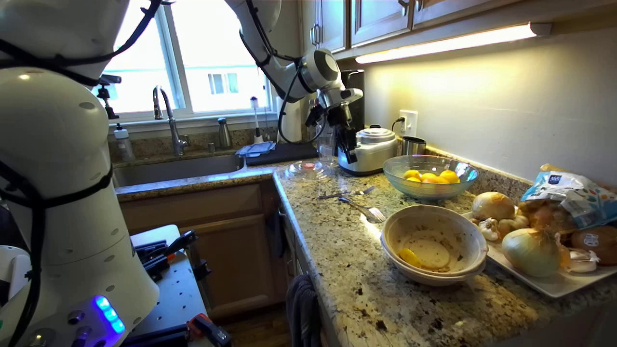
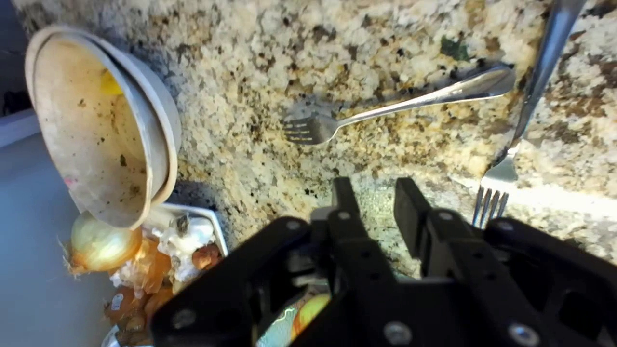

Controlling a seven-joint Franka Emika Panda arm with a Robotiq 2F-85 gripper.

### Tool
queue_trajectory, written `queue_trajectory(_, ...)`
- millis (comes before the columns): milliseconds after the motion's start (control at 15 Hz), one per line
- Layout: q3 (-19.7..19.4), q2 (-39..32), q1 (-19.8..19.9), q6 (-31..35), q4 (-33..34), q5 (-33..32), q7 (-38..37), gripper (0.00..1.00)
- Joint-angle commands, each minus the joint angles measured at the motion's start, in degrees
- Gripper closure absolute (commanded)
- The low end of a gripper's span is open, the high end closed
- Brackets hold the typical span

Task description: Stack the white bowls together, then put the two forks on top of the bowls

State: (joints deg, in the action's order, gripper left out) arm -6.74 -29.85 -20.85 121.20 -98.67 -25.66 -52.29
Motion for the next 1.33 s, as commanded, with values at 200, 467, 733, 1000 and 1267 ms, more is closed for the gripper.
queue_trajectory(200,1.8,-1.2,2.9,1.8,-1.9,8.4,-13.5,0.22)
queue_trajectory(467,1.7,-2.5,5.1,4.1,-3.0,13.4,-19.5,0.01)
queue_trajectory(733,1.5,-3.3,7.0,9.3,-5.5,18.6,-25.0,0.0)
queue_trajectory(1000,1.2,-5.2,7.1,10.2,-4.1,19.9,-25.2,0.0)
queue_trajectory(1267,1.4,-5.2,7.1,11.0,-4.6,20.5,-26.4,0.0)
